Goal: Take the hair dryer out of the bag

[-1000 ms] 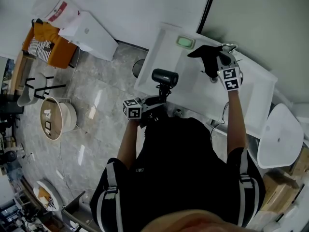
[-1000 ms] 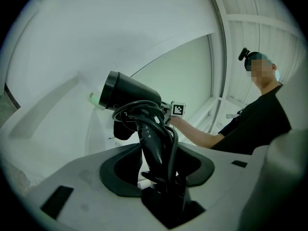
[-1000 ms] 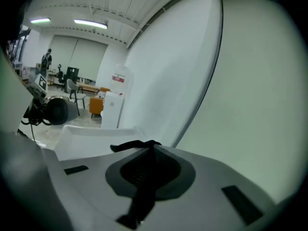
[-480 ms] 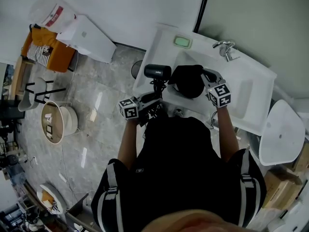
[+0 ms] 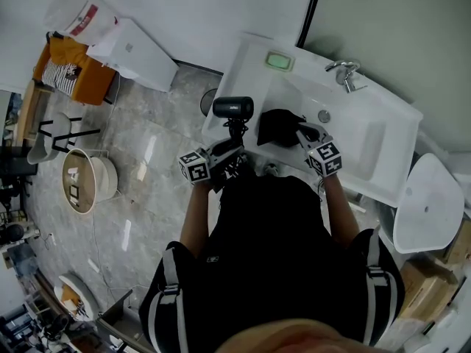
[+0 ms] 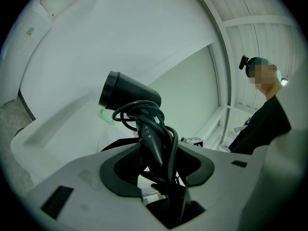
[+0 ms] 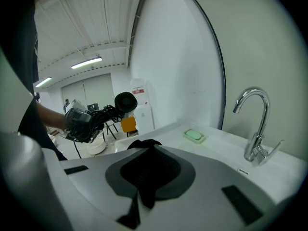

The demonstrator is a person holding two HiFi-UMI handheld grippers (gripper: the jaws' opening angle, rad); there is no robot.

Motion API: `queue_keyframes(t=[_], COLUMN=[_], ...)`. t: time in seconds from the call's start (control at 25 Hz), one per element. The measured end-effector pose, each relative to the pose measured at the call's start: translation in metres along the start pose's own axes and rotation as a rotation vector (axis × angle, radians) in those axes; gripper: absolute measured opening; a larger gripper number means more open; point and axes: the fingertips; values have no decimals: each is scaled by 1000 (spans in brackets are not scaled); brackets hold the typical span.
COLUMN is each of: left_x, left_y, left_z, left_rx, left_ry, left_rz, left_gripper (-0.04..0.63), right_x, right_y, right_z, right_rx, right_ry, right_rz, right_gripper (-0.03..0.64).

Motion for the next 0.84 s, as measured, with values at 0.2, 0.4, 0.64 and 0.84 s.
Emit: queue_keyframes(t=[0.2, 0.4, 0.64, 0.84], left_x=[1, 0, -4, -6], left_y=[-1, -1, -4, -3], left_z=[3, 2, 2, 5], left_rx=[3, 9, 10, 6], left_ry=[19, 22, 25, 24], left_rz=[-15, -17, -16, -18], left_gripper=[187, 187, 187, 187], right_x=[0, -2, -1, -3], right_y=[-4, -4, -8, -8], right_z=[-2, 1, 1, -4], right_rx=[-4, -2, -6, -5], right_ry=[5, 20, 39, 39], right_rz=[2, 6, 7, 10], right_gripper=[66, 66, 66, 66])
Point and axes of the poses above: the fingertips, and each gripper's own axes: x backward along the fingers, z to its left, y out of its top, and after that the axes turned 5 degrees about -y, right-handed
